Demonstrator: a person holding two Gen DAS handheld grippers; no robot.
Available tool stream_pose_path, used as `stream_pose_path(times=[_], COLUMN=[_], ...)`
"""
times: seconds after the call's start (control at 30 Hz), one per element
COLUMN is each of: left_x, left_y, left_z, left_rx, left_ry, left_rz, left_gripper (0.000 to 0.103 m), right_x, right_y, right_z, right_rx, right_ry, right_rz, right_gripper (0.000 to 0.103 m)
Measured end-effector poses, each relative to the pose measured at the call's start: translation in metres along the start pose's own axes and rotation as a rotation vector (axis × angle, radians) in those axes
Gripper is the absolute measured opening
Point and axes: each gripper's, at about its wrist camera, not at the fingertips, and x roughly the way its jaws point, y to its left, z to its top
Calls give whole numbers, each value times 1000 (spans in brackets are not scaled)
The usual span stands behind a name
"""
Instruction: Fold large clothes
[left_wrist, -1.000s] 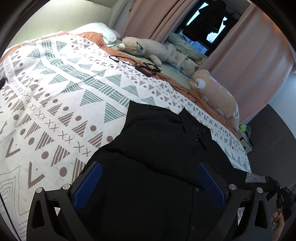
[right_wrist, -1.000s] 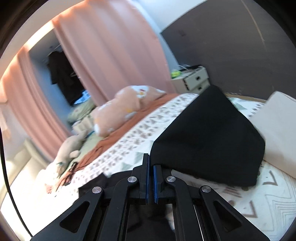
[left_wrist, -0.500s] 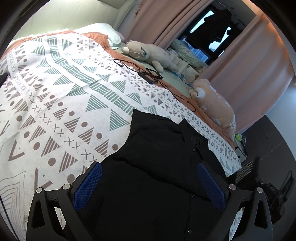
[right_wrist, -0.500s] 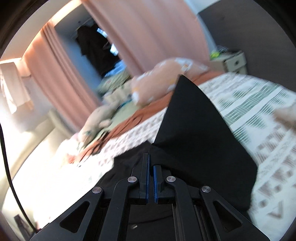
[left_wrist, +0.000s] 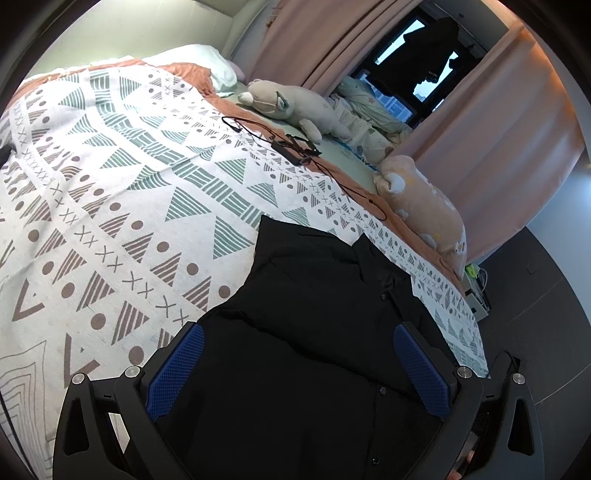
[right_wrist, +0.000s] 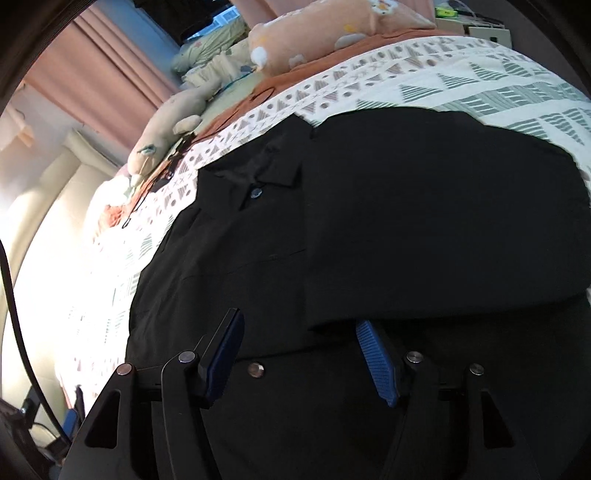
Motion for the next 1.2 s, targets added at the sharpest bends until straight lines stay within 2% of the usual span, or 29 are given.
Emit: stream_pose_path(times=[0.13, 0.3, 0.5, 0.57, 0.63, 0.67, 0.8, 0.97, 1.1, 1.2], left_x=[2, 5, 9, 9, 9, 9, 7, -3, -21, -25], left_y=[-2, -3, -3, -2, -3, -2, 0, 8, 20, 32], left_z=[-2, -5, -5, -5, -5, -5, -2, 9, 22, 29], left_rx=[16, 25, 38, 38, 39, 38, 25, 3, -13, -48], left_ry=[-2, 3, 4, 6, 4, 2, -2, -22, -82, -82], left_rz=[11, 24, 51, 51, 51, 51, 45, 25, 40, 32], left_gripper=[102, 103, 102, 102, 102, 102, 102, 102, 102, 102], right_x=[-20, -41, -60, -62, -63, -65, -78, -99, -106, -103], right_y=[-40, -83, -116, -119, -121, -120, -96, -42, 4, 42], right_z=[2, 11, 13, 14, 16, 18, 25, 32, 35, 34], right_rx=[123, 260, 382, 393, 378, 368, 274, 102, -3, -79], right_ry=[-35, -102, -186, -218, -236, -248, -336, -428, -455, -458], right_rz=[-17, -94, -157, -172, -169, -145, -114, -70, -56, -36], right_gripper=[63, 64, 63, 50, 9, 7, 6, 5, 5, 5])
